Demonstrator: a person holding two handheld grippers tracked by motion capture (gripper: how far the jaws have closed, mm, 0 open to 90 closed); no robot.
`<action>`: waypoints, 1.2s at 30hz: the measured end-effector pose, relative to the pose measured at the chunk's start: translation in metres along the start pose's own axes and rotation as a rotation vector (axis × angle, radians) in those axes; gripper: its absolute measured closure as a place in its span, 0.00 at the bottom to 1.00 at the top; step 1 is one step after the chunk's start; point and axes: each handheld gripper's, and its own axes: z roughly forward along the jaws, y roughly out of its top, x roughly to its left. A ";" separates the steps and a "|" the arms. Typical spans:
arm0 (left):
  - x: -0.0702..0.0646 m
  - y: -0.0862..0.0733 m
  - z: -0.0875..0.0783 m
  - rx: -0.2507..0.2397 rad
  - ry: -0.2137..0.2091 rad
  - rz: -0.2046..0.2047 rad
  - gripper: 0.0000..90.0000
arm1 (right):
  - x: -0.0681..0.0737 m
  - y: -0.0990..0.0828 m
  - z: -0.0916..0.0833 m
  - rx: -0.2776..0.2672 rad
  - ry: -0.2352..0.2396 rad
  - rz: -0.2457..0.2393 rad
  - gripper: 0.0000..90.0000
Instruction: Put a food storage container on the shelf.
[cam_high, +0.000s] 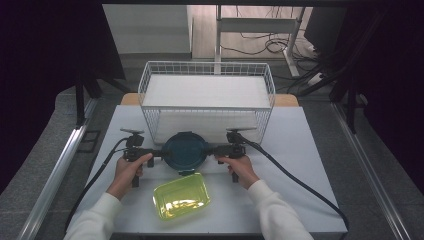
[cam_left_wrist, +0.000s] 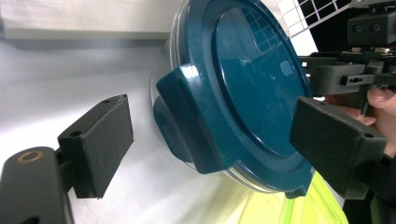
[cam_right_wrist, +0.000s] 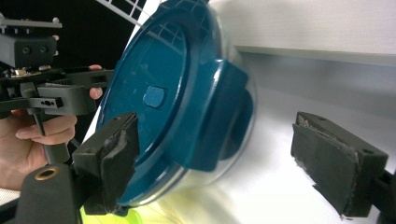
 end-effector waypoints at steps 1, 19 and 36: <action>0.001 0.000 0.001 0.003 -0.004 -0.003 0.15 | 0.001 0.000 0.003 0.008 0.001 -0.002 0.18; 0.001 -0.003 0.010 0.023 -0.037 -0.075 0.31 | 0.005 0.006 0.014 0.054 0.050 0.073 0.36; -0.006 0.000 0.001 -0.048 -0.018 -0.115 0.40 | 0.015 0.007 0.009 0.024 0.022 0.189 0.44</action>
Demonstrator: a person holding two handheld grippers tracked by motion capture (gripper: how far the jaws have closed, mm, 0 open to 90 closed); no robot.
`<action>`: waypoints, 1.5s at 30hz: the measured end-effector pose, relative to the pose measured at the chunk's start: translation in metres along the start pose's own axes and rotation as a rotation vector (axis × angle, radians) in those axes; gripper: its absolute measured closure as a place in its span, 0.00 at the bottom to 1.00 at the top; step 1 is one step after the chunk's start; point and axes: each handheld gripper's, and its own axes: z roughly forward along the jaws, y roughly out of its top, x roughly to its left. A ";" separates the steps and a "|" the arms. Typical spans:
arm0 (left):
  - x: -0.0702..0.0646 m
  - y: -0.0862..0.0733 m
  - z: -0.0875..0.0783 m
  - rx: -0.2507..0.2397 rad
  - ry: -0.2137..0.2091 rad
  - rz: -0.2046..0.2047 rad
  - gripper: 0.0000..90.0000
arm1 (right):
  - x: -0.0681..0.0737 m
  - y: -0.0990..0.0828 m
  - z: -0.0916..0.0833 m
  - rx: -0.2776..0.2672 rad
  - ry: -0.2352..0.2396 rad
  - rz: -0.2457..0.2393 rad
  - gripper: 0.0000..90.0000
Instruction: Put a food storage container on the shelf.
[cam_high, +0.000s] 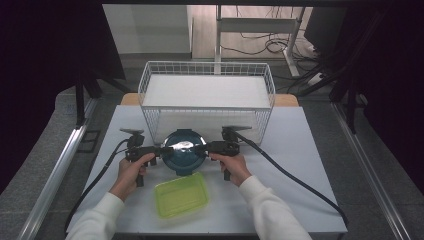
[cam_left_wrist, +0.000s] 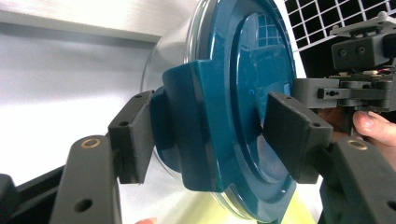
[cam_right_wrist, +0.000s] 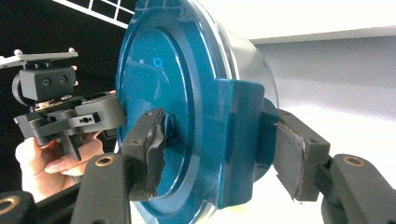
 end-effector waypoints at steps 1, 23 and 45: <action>0.000 0.000 0.000 0.002 -0.003 -0.001 0.40 | 0.001 0.000 -0.001 -0.001 -0.002 0.000 0.44; -0.025 0.013 -0.006 -0.024 -0.012 0.076 0.44 | 0.015 0.009 -0.023 -0.089 -0.001 -0.081 0.46; -0.060 0.004 -0.017 -0.042 -0.054 0.123 0.45 | 0.041 -0.001 -0.062 -0.119 -0.018 -0.152 0.46</action>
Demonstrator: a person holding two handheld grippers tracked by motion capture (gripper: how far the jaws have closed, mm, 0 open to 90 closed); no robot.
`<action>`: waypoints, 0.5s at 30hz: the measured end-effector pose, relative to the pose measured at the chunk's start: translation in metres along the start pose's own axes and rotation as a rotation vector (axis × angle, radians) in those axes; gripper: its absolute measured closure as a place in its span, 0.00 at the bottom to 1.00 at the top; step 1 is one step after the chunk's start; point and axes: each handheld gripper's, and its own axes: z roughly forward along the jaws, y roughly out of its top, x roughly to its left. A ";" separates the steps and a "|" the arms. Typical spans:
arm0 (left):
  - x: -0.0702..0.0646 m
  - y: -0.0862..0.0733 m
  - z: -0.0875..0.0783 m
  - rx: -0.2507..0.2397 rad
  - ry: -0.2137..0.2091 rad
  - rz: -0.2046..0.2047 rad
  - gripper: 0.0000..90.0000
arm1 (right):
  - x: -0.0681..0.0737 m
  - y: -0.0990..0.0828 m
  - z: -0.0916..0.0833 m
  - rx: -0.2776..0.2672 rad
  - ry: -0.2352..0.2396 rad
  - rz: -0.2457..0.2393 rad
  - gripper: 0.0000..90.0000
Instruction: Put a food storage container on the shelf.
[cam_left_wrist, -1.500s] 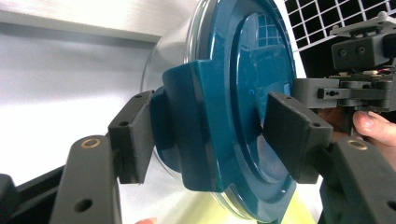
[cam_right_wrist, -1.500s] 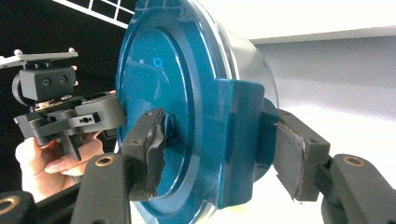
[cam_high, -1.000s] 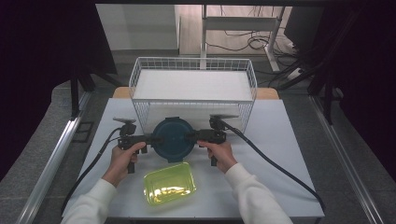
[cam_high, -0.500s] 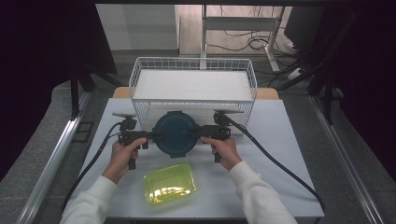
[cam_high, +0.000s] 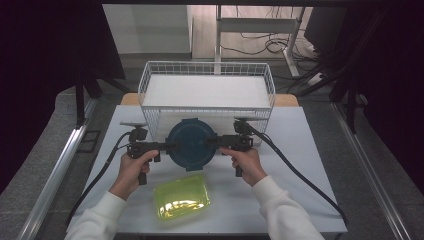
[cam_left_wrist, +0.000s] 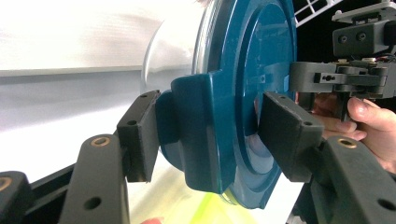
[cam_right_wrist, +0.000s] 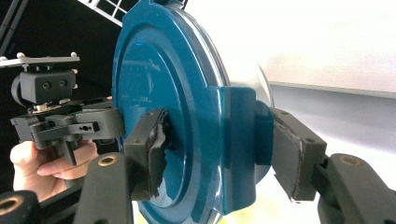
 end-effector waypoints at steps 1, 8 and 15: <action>-0.001 0.000 0.000 0.003 -0.002 0.003 0.45 | 0.001 -0.001 -0.002 -0.003 -0.002 -0.001 0.46; -0.012 0.002 0.000 -0.002 -0.016 0.020 0.45 | 0.006 -0.002 -0.014 -0.022 -0.008 -0.012 0.46; -0.025 0.007 -0.001 -0.004 -0.029 0.035 0.46 | 0.013 0.000 -0.029 -0.046 -0.016 -0.027 0.46</action>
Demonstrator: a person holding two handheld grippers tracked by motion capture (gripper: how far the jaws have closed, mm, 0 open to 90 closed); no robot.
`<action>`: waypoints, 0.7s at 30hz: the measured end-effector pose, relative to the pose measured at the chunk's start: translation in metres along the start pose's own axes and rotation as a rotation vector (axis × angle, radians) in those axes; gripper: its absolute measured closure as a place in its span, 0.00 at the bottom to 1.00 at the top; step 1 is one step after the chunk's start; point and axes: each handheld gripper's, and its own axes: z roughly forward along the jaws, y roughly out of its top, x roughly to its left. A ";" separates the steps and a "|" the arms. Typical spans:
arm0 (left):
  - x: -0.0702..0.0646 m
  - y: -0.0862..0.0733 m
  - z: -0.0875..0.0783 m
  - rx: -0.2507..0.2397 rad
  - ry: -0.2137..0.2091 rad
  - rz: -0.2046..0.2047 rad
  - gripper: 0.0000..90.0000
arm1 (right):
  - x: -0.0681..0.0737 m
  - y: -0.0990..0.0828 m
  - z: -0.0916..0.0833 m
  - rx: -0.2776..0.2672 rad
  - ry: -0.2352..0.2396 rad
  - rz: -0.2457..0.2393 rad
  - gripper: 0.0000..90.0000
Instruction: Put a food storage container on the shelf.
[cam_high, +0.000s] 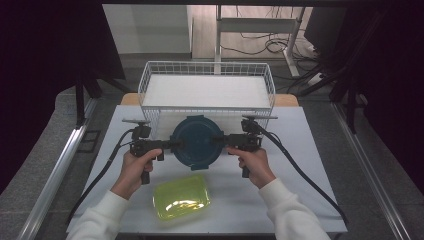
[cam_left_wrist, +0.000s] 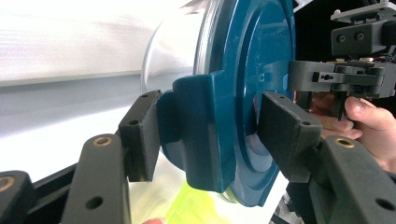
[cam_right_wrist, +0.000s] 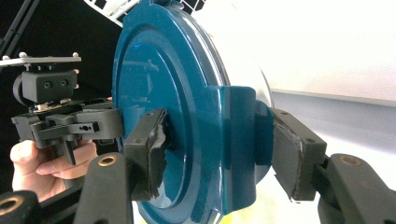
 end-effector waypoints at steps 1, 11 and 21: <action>-0.002 0.001 0.000 0.000 -0.002 0.000 0.46 | 0.001 0.000 -0.002 -0.003 -0.001 -0.002 0.46; -0.017 0.009 -0.002 -0.005 -0.002 0.027 0.46 | 0.008 0.003 -0.016 -0.031 0.006 -0.011 0.46; -0.032 0.018 -0.005 -0.013 -0.012 0.056 0.47 | 0.015 0.009 -0.030 -0.062 0.010 -0.030 0.46</action>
